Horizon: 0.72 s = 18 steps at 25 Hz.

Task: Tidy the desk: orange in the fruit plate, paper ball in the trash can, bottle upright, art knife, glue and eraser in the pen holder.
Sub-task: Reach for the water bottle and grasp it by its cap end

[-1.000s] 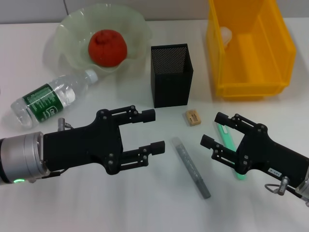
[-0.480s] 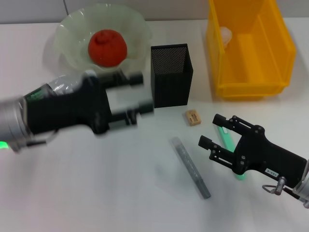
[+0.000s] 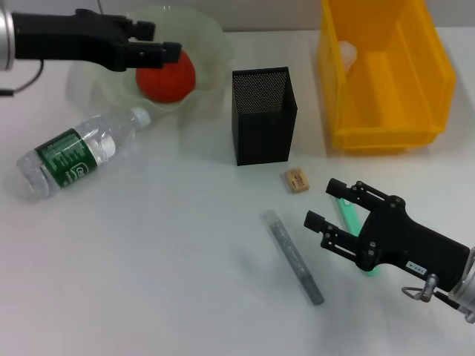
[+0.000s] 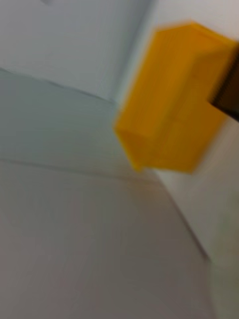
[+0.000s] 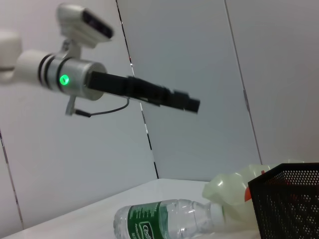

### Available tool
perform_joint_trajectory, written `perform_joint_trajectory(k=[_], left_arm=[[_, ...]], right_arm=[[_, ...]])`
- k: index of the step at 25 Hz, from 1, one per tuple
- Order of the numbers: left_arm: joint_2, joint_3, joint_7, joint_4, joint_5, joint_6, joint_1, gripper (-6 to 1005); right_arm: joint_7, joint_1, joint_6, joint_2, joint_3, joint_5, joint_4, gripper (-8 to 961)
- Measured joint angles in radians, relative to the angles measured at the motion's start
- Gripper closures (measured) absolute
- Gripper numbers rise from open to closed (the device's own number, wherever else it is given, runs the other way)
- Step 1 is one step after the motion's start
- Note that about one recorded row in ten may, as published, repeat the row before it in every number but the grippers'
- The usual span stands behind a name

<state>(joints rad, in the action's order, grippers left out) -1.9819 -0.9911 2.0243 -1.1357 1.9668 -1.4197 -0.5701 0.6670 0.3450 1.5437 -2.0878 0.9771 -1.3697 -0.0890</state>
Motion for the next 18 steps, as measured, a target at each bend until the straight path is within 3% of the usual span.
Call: perform_joint_trajectory(k=[3,9,10,11,18], left_arm=[[-0.006,0.009,0.092,-0.056,0.195,-0.015,-0.061,345],[-0.056,0.0,0.174,-0.121,0.526,-0.06,-0.153,345],[-0.056,0.0,0.174,-0.121,0.526,-0.06,-0.153,345],[-0.078,-0.003,0.192,-0.115,0.642,-0.072,-0.191,345],[-0.088,-0.116,0.252,-0.064,0.768,-0.053,-0.229,345]], right_arm=[[0.0,0.0,-0.002,0.0,0.0,0.0,0.001,261],[0.0,0.0,-0.021,-0.001,0.0,0.0,0.003,262],[0.0,0.0,-0.022,-0.001,0.0,0.0,0.003,262],[0.0,0.0,-0.022,-0.001,0.0,0.0,0.003,262],[0.0,0.012,-0.025,-0.001,0.0,0.0,0.01,262]])
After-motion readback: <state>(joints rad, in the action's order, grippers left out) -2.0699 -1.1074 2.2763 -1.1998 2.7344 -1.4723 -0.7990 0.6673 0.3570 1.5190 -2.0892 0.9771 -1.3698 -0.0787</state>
